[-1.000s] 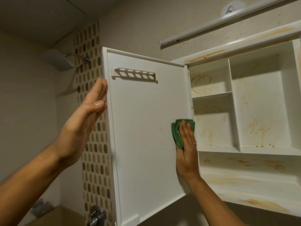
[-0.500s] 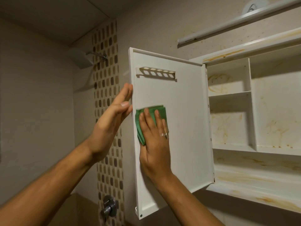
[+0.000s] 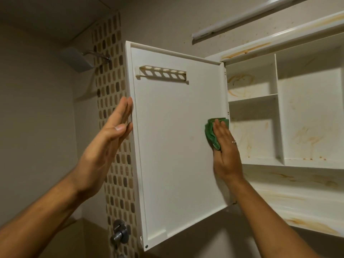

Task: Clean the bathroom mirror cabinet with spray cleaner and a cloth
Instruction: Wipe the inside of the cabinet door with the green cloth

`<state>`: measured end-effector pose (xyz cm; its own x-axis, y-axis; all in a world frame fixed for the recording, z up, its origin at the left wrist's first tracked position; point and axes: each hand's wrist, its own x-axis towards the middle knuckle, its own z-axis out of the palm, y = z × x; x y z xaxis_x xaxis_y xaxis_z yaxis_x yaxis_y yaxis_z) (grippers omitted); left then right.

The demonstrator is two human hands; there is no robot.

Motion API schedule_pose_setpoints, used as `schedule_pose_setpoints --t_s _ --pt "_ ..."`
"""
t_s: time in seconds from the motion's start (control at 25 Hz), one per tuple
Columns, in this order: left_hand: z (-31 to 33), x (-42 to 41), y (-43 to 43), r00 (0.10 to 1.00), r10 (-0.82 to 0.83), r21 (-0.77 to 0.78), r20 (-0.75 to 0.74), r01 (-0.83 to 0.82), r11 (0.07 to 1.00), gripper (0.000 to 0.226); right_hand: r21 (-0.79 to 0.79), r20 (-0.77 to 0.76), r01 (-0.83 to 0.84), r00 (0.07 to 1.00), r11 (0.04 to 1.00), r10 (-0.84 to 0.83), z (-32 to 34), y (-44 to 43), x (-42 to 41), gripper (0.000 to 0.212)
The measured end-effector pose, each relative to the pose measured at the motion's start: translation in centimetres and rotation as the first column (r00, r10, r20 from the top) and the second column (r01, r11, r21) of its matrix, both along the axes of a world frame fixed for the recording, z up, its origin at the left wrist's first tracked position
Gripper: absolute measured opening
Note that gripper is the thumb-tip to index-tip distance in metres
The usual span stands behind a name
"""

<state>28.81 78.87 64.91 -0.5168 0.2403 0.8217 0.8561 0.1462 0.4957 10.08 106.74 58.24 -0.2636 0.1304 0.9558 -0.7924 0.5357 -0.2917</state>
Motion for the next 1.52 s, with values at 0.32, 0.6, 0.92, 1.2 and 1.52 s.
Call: schedule_pose_setpoints --t_s 0.32,0.6,0.92,1.2,1.52 --pt "0.0 0.2 0.7 0.998 0.067 -0.029 0.007 -0.066 0.997 0.087 -0.118 0.123 0.026 0.992 0.993 -0.012 -8.7 -3.0 2.2 0.065" --pt "0.3 1.3 0.6 0.994 0.1 -0.064 0.054 -0.097 0.993 0.089 0.173 -0.09 -0.049 0.994 0.984 0.066 -2.4 -15.7 11.3 0.074" --pt "-2.5 1.3 0.2 0.99 0.139 -0.09 0.039 -0.135 0.987 0.084 0.47 -0.246 0.098 0.969 0.877 0.024 -7.3 -9.3 7.4 0.068" --pt "-2.5 0.8 0.1 0.99 0.142 -0.124 0.028 -0.137 0.983 0.083 0.018 0.06 0.001 0.998 1.0 -0.002 -4.8 -0.3 0.5 0.076" --pt "-2.5 1.3 1.0 0.982 0.181 -0.113 0.052 -0.174 0.978 0.091 -0.171 0.19 0.007 0.981 0.985 0.026 -11.8 -6.6 4.7 0.074"
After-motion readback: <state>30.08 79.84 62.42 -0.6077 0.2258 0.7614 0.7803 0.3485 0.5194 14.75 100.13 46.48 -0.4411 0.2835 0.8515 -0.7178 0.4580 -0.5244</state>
